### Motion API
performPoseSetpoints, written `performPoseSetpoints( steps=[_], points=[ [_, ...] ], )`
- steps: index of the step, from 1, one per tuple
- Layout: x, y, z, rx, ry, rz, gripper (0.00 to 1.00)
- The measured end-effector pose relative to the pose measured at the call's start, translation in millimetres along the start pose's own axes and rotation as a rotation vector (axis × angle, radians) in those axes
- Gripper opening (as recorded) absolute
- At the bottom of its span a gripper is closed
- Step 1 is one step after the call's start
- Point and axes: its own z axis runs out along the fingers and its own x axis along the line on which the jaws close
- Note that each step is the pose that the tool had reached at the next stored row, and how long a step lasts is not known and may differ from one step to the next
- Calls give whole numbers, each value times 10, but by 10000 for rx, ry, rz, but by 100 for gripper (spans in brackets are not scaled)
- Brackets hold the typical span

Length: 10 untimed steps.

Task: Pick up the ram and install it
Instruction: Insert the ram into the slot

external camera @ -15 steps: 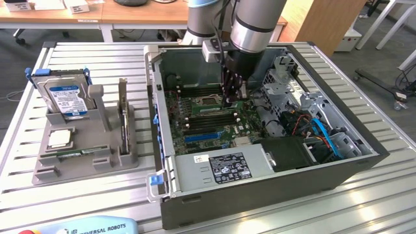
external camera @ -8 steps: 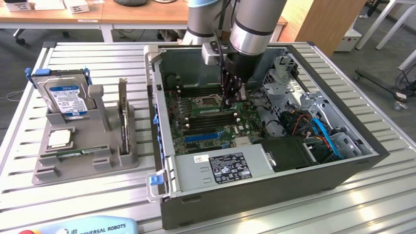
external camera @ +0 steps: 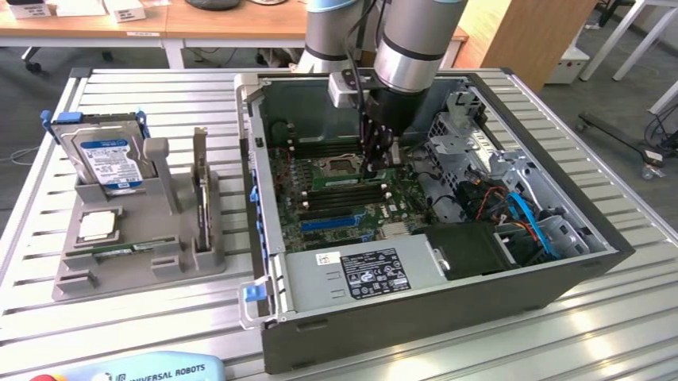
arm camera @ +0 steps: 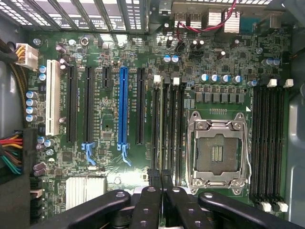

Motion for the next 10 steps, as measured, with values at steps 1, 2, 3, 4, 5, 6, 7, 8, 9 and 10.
performPoseSetpoints(
  steps=[1, 2, 3, 4, 5, 6, 7, 8, 9, 10],
  points=[
    [0, -5, 0, 0, 0, 1, 11],
    [0, -5, 0, 0, 0, 0, 11],
    [0, -6, 0, 0, -1, 0, 11],
    [2, -6, 0, 1, -2, -1, 11],
    [7, -6, 1, 1, -3, -1, 11],
    [12, -6, 0, 1, -1, -1, 11],
    [18, -6, 0, 0, 0, -1, 11],
    [26, -6, -1, 0, 0, -1, 11],
    [33, -5, -1, 0, 0, 0, 11],
    [37, -5, -1, 0, 0, 0, 11]
  ],
)
